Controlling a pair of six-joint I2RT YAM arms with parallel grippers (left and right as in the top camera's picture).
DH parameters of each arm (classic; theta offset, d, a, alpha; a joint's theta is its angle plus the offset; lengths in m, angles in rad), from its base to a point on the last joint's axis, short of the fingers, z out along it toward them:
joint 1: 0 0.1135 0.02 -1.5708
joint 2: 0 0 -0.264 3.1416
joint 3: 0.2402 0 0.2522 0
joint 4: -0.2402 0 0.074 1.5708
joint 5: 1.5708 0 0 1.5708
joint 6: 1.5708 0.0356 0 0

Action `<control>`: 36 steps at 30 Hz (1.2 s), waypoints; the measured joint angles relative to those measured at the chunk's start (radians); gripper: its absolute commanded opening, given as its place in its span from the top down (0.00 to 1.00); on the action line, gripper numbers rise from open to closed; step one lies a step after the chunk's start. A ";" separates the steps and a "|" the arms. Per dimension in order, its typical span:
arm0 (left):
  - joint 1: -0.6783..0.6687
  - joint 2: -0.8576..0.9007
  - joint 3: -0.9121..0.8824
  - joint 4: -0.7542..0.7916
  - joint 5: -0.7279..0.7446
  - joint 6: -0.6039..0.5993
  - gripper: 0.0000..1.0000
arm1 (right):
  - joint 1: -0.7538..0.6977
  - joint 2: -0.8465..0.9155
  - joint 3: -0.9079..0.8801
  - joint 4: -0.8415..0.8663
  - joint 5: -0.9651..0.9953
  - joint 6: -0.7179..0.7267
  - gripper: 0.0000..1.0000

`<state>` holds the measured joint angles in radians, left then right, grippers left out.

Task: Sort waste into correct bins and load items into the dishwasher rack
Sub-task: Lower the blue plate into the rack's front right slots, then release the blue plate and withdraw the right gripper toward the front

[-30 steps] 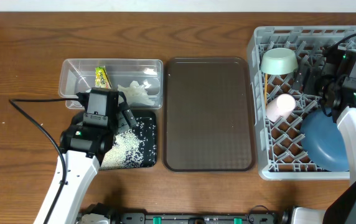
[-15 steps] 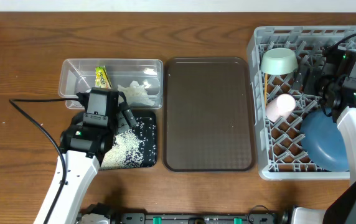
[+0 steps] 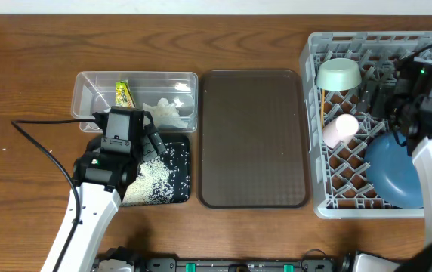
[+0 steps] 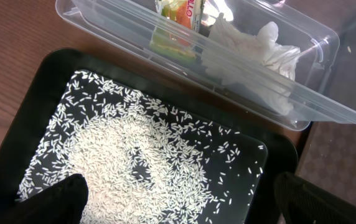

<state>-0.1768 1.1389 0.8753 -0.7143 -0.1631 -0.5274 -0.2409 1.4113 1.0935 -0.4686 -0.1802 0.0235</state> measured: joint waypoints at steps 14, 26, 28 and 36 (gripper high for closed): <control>0.000 0.000 0.000 0.000 0.000 0.000 0.02 | 0.000 -0.281 0.000 0.000 0.000 0.000 0.01; 0.000 0.000 0.000 0.000 0.000 0.000 0.02 | 0.000 -0.544 0.000 0.001 -0.001 0.000 0.01; 0.000 0.000 0.000 0.000 0.000 0.000 0.02 | 0.000 -0.581 0.000 0.000 -0.001 0.000 0.01; 0.000 0.000 0.000 0.000 0.000 0.000 0.02 | 0.000 -0.743 0.000 0.001 -0.003 0.000 0.01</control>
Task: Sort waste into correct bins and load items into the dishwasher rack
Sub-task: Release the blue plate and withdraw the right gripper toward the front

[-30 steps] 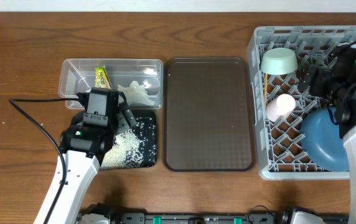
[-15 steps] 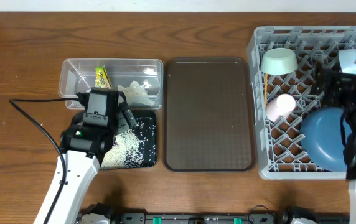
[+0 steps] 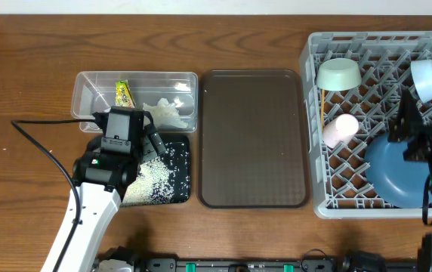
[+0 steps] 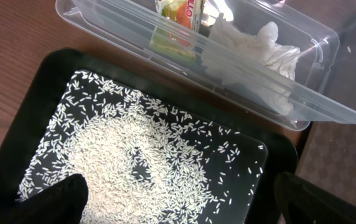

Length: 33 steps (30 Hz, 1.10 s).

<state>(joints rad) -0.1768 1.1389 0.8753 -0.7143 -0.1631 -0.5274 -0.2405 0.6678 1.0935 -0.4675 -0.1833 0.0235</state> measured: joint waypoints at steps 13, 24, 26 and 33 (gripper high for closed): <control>0.000 0.000 0.000 0.000 0.000 0.000 0.02 | 0.039 -0.153 0.000 -0.001 -0.004 0.000 0.01; 0.000 0.000 0.000 0.000 0.000 0.000 0.02 | 0.057 -0.210 0.000 -0.030 -0.002 0.000 0.01; 0.000 0.000 0.000 0.000 0.000 0.000 0.02 | 0.066 -0.224 0.000 -0.070 -0.002 0.000 0.01; 0.000 0.000 0.000 0.000 0.000 0.000 0.02 | 0.082 -0.280 0.000 -0.303 -0.002 0.010 0.01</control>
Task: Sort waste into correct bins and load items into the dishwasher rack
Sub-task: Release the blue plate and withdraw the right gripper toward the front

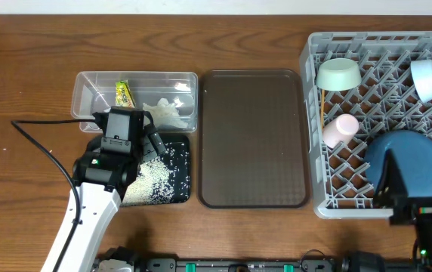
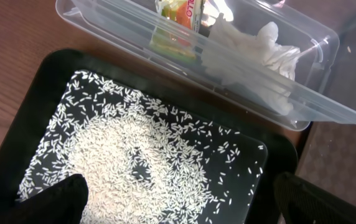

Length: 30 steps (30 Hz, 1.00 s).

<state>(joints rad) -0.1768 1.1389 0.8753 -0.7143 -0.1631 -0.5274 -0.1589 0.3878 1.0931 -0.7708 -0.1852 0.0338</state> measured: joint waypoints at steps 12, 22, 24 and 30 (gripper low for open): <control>0.000 0.000 0.000 0.000 0.000 0.000 0.02 | 0.000 -0.063 -0.017 -0.334 0.001 0.003 0.01; 0.000 0.000 0.000 0.000 0.000 0.000 0.02 | 0.000 -0.188 -0.251 -0.057 0.002 -0.024 0.01; 0.000 0.000 0.000 0.000 0.000 0.000 0.02 | 0.000 -0.209 -0.298 -0.016 0.002 -0.027 0.01; 0.000 0.000 0.000 0.000 0.000 0.000 0.02 | 0.001 -0.255 -0.424 0.130 0.002 -0.029 0.01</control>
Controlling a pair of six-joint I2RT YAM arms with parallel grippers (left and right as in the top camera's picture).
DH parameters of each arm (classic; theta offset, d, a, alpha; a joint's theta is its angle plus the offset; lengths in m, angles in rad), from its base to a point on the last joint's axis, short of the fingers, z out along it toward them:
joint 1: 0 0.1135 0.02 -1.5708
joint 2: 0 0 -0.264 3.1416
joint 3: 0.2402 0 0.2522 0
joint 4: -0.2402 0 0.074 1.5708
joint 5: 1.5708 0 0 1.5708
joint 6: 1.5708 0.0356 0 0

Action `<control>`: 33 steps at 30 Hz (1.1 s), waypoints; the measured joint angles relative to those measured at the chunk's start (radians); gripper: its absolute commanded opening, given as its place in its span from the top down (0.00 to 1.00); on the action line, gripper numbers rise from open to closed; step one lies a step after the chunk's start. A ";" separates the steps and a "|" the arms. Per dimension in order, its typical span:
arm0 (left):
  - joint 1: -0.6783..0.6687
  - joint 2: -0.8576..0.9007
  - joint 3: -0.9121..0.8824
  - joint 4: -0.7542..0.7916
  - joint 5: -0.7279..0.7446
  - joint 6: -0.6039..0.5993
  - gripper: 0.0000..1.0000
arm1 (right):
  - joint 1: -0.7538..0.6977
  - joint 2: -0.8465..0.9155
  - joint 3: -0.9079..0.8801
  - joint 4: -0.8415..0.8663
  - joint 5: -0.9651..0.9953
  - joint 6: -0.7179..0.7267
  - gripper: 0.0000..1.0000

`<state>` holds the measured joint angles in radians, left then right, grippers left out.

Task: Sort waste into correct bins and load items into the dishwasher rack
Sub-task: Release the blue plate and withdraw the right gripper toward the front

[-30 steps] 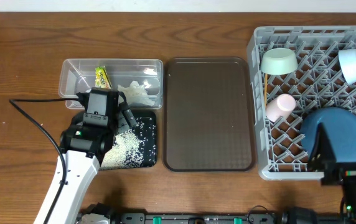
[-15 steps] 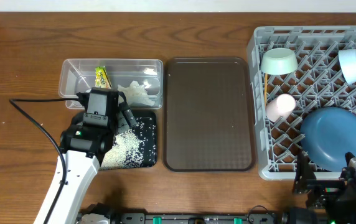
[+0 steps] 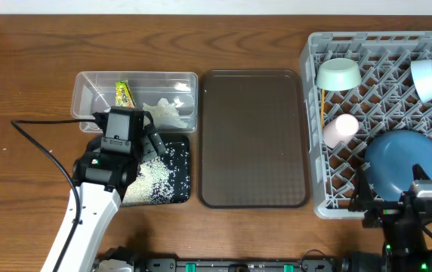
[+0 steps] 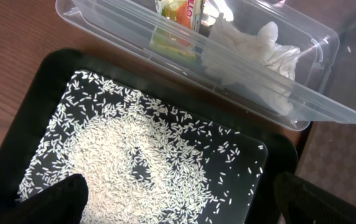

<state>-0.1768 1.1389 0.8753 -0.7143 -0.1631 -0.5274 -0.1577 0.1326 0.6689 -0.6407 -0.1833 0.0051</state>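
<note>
My left gripper (image 4: 181, 202) hangs open low over the black tray (image 4: 22, 106) strewn with rice (image 4: 134, 168), nothing between its fingers; overhead it shows as the left gripper (image 3: 146, 147). The clear bin (image 3: 87, 87) behind it holds a yellow-green wrapper (image 4: 178, 22) and crumpled tissue (image 4: 252, 53). The grey dishwasher rack (image 3: 312, 136) carries a green bowl (image 3: 338, 73), a white cup (image 3: 426, 79), a pink cup (image 3: 339, 128) and a blue plate (image 3: 405, 162). My right arm (image 3: 416, 208) sits folded at the table's front, just outside the rack; its fingers are not discernible.
A brown serving tray (image 3: 254, 136) lies bare between the bins and the rack. A black cable (image 3: 46, 151) trails left of the left arm over the wooden table (image 3: 27, 68).
The right arm has drawn back further, from over the blue plate's front edge to in front of the rack. The left gripper and the bins are unchanged.
First my right gripper was over the rack's back right corner, no white cup showing. Then the white cup stood there and the arm was over the plate. Then the arm was at the rack's front edge, now outside it. The left gripper stayed open over the rice.
</note>
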 measured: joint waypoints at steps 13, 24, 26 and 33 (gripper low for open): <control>0.000 0.000 0.000 0.000 0.000 0.000 0.02 | 0.035 -0.118 -0.301 0.452 0.008 -0.006 0.01; 0.000 0.000 0.000 0.000 0.000 0.000 0.02 | 0.076 -0.121 -0.389 0.771 0.014 -0.006 0.01; 0.000 0.000 0.000 0.000 0.000 0.000 0.02 | 0.096 -0.121 -0.410 0.789 0.019 -0.006 0.01; 0.000 0.000 0.000 0.000 0.000 0.000 0.02 | 0.108 -0.121 -0.510 0.861 0.019 -0.006 0.01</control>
<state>-0.1768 1.1389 0.8753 -0.7147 -0.1631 -0.5274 -0.0502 0.0116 0.1585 0.2207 -0.1642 -0.0013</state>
